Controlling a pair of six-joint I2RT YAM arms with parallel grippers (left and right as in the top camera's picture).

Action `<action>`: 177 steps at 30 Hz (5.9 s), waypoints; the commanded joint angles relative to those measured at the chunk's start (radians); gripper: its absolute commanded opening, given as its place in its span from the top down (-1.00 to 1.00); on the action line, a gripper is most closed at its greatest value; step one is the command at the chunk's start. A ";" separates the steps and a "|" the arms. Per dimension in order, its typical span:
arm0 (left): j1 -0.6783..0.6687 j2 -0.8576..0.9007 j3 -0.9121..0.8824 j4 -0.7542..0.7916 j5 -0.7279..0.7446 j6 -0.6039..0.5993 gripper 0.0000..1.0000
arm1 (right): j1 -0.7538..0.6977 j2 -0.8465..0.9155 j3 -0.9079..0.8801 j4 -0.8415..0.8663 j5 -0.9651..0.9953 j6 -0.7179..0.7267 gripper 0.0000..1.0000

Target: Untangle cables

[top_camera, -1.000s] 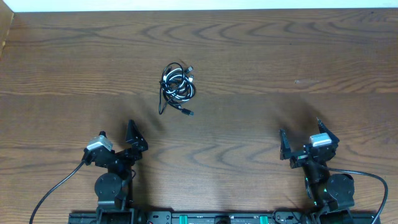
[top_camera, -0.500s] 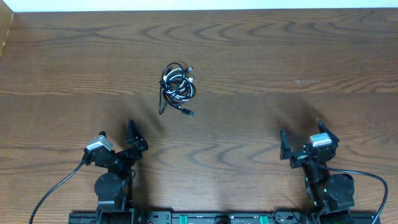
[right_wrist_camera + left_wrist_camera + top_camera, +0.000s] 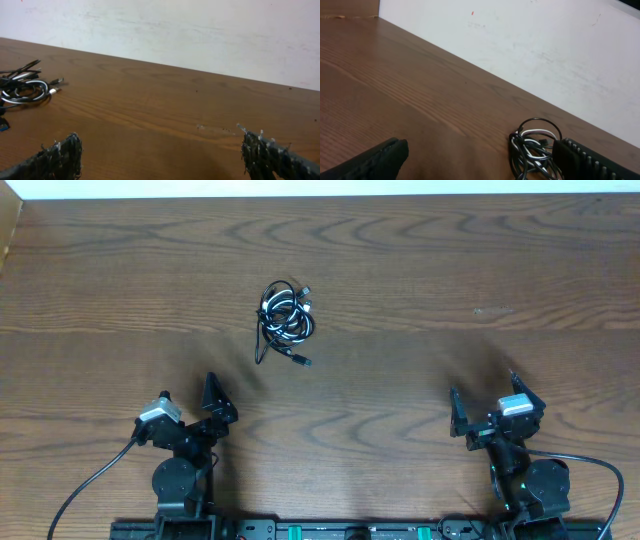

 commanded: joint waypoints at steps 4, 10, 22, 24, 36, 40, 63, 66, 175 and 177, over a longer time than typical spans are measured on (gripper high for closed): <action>-0.004 0.000 -0.017 -0.038 -0.039 0.016 -0.96 | 0.002 -0.005 -0.001 -0.005 0.011 -0.013 -0.99; -0.004 0.000 -0.017 -0.038 -0.039 0.016 -0.96 | 0.002 -0.005 -0.001 -0.005 0.011 -0.013 -0.99; -0.004 0.000 -0.017 -0.038 -0.039 0.016 -0.96 | 0.002 -0.005 -0.001 -0.005 0.011 -0.013 -0.99; -0.004 0.000 -0.017 -0.038 -0.039 0.016 -0.96 | 0.002 -0.005 -0.001 -0.005 0.011 -0.013 -0.99; -0.004 0.000 -0.017 -0.038 -0.039 0.016 -0.96 | 0.002 -0.005 -0.001 -0.005 0.011 -0.013 -0.99; -0.004 0.000 -0.017 -0.038 -0.039 0.016 -0.96 | 0.002 -0.005 -0.001 -0.004 0.011 -0.013 -0.99; -0.004 0.000 -0.017 -0.038 -0.039 0.016 -0.96 | 0.002 -0.005 -0.001 -0.005 0.011 -0.013 -0.99; -0.004 0.000 -0.017 -0.038 -0.039 0.016 -0.96 | 0.002 -0.005 -0.001 -0.004 0.011 -0.013 -0.98; -0.004 0.000 -0.017 -0.038 -0.039 0.016 -0.96 | 0.002 -0.005 0.068 0.015 -0.296 0.182 -0.99; -0.004 0.000 -0.017 -0.038 -0.039 0.016 -0.96 | 0.002 -0.002 0.122 -0.014 -0.295 0.194 -0.99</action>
